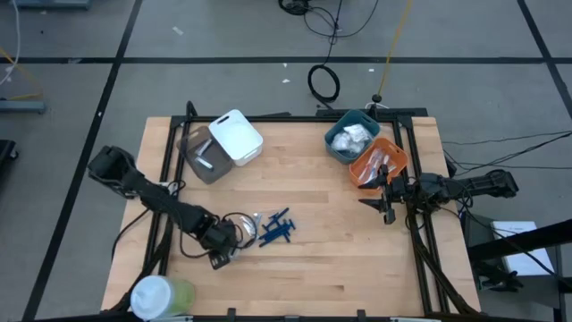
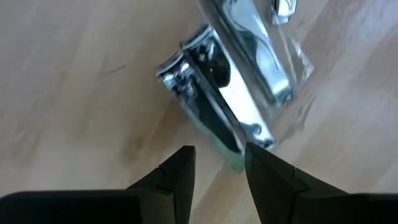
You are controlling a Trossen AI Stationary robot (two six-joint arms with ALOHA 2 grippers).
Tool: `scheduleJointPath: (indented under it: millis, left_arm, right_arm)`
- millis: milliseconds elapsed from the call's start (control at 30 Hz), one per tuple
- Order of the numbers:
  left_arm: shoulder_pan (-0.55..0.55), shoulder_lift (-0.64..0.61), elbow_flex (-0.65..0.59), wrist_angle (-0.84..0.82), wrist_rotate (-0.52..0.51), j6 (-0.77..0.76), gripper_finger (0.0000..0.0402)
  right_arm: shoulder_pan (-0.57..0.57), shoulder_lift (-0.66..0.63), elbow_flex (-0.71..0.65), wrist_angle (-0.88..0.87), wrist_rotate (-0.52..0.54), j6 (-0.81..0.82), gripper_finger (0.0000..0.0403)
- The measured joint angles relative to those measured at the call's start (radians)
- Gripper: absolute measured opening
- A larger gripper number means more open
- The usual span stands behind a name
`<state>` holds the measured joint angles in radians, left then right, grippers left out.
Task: Pick & Place Travel size toiletries
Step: Put the silver nail cutter into the black bin
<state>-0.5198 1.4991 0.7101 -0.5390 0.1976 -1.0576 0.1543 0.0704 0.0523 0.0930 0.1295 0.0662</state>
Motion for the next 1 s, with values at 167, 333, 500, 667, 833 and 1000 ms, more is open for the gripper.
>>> scheduleJointPath:
  millis: [167,333,500,667,833,1000]
  left_arm:
    - [0.032,0.044,0.001,0.109,0.017,-0.022,0.0136]
    - [0.071,0.053,0.001,0.169,-0.018,0.015,0.0136]
    - [0.105,0.053,0.001,0.167,-0.116,0.072,0.0136]
    - [0.141,0.053,0.002,0.123,-0.185,0.09,0.0136]
    - [0.168,0.052,0.003,0.041,-0.233,0.107,0.0136]
    - [0.193,0.052,0.003,0.023,-0.267,0.116,0.0136]
  right_arm:
    - [0.0,0.0,0.0,0.0,0.0,0.0,0.0192]
    - [0.0,0.0,0.0,0.0,0.0,0.0,0.0194]
    - [0.0,0.0,0.0,0.0,0.0,0.0,0.0192]
    - [0.0,0.0,0.0,0.0,0.0,0.0,0.0192]
    - [0.0,0.0,0.0,0.0,0.0,0.0,0.0194]
    - [0.0,0.0,0.0,0.0,0.0,0.0,0.0193]
